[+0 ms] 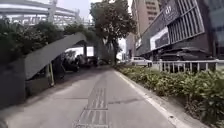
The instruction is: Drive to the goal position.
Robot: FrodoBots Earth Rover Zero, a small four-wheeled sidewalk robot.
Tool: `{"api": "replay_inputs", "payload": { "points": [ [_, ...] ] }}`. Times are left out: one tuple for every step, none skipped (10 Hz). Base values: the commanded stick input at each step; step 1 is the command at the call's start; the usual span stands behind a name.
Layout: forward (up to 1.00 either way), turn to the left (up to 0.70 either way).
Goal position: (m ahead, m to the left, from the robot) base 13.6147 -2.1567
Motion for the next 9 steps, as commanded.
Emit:
{"api": "replay_inputs", "payload": {
  "points": [
    [0.45, 0.0],
    [0.45, 0.0],
    [0.45, 0.0],
    [0.45, 0.0],
    [0.45, 0.0],
    [0.45, 0.0],
    [0.45, 0.0],
    [0.45, 0.0],
    [0.45, 0.0]
  ]
}}
